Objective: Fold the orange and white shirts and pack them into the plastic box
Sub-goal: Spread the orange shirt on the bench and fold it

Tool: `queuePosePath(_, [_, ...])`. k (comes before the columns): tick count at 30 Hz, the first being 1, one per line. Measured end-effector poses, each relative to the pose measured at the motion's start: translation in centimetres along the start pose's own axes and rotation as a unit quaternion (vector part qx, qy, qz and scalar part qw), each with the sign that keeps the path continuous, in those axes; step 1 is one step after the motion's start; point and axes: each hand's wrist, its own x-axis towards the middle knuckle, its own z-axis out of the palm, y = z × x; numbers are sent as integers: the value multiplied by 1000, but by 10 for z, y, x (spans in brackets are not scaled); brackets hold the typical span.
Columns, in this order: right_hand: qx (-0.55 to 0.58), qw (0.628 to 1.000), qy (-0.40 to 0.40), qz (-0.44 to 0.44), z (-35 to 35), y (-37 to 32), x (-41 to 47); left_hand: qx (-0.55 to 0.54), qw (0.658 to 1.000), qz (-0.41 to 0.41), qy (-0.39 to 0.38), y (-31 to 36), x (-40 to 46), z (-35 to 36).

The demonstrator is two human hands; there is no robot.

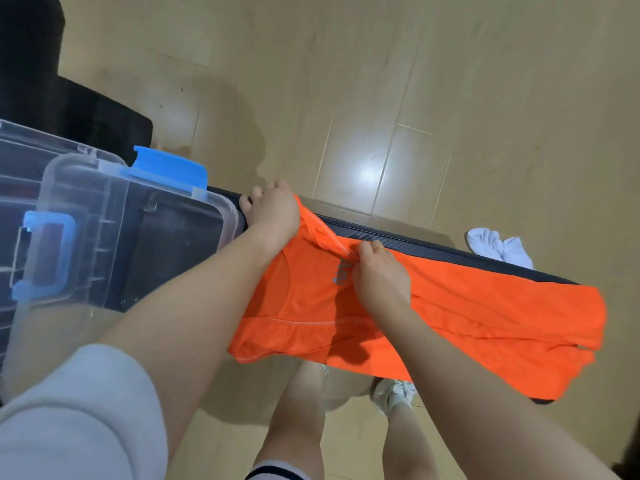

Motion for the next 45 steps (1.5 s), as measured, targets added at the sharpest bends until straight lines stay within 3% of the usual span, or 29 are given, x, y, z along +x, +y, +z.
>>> queuePosePath(5, [3, 996, -71, -48, -7, 6, -3, -60, 992, 67, 84, -6, -17, -12])
queuePosePath(9, [162, 984, -71, -32, -13, 13, -13, -110, 972, 181, 106, -9, -63, -16])
queuePosePath(11, [217, 975, -53, 19, -22, 20, -19, -91, 964, 229, 104, -16, -81, -10])
queuePosePath(14, [226, 971, -70, 36, -34, 28, -26, 58, 952, 278, 115, -27, -98, 3])
queuePosePath(16, [213, 972, -96, 12, -39, 28, -25, 166, 950, 246, 101, -31, -102, 18])
queuePosePath(19, [178, 976, -114, -49, -42, 25, -17, 215, 963, 146, 76, -36, -111, 44])
queuePosePath(23, [106, 977, -105, -151, -43, 14, -1, 148, 988, -11, 32, -31, -115, 70])
queuePosePath(27, [70, 961, -62, -259, -41, -7, 14, -88, 994, -38, 60, -20, -130, 85])
queuePosePath(30, [40, 947, -81, -309, -32, -26, 20, -296, 929, -76, 208, -21, -160, 105])
queuePosePath(32, [39, 939, -107, -325, -26, -40, 22, -409, 859, -186, 247, -27, -178, 121])
queuePosePath(35, [47, 934, -146, -322, -17, -61, 24, -552, 690, -415, 216, -42, -185, 135])
queuePosePath(37, [52, 941, -148, -299, -11, -72, 27, -638, 570, -481, 190, -51, -179, 140])
queuePosePath(38, [63, 946, -144, -284, -8, -76, 29, -675, 527, -480, 192, -54, -176, 142])
queuePosePath(39, [75, 951, -140, -267, -5, -81, 32, -696, 504, -471, 200, -58, -173, 144])
queuePosePath(43, [52, 963, -119, -236, 2, -89, 45, -696, 526, -431, 230, -67, -161, 152])
queuePosePath(45, [39, 963, -109, -242, 0, -90, 48, -700, 514, -435, 240, -67, -159, 147])
